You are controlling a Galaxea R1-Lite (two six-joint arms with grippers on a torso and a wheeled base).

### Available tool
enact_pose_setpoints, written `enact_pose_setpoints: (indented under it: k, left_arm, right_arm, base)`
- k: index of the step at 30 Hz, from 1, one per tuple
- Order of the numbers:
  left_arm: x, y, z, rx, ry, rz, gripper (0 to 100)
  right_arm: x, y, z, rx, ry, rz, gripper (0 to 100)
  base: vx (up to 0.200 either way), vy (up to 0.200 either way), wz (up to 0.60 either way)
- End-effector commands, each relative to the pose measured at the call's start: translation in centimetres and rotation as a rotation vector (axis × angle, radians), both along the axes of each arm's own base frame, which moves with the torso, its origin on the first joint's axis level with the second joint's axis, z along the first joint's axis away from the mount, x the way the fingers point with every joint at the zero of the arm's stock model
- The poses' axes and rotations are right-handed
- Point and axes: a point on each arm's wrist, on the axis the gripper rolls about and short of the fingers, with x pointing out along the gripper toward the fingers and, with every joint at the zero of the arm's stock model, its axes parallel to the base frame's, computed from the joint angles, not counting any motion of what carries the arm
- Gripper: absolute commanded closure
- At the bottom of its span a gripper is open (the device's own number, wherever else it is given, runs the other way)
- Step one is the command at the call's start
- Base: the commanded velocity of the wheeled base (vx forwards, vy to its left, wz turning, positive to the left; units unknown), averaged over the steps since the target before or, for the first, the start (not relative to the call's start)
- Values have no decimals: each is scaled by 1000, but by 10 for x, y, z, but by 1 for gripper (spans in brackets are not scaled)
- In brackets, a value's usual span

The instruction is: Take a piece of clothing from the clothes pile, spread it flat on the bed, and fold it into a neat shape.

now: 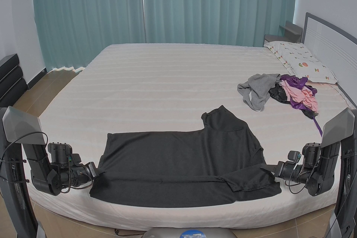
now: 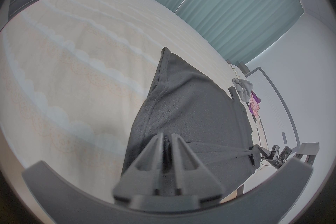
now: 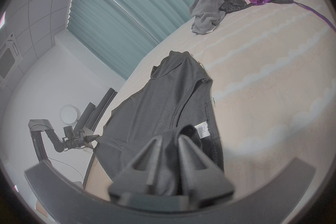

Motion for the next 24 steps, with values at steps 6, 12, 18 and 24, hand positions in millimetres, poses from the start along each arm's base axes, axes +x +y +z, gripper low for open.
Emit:
enact_pose_setpoints:
  k: [6,12,18,24]
  left_arm:
    - [1,0,3,-27,2,26,0]
    - [2,3,19,-52,-49,57,0]
    - [1,5,28,-68,-66,76,0]
    - [0,5,29,-78,-67,74,0]
  right_arm:
    - [-4,-3,10,16,-11,-20,0]
    - [-3,-6,24,116,20,-89,0]
    - [-6,-9,24,149,50,-120,0]
    - [-7,-9,23,149,59,-120,0]
  base:
    - [0,0,0]
    - [0,0,0]
    - [0,0,0]
    - [100,0,0]
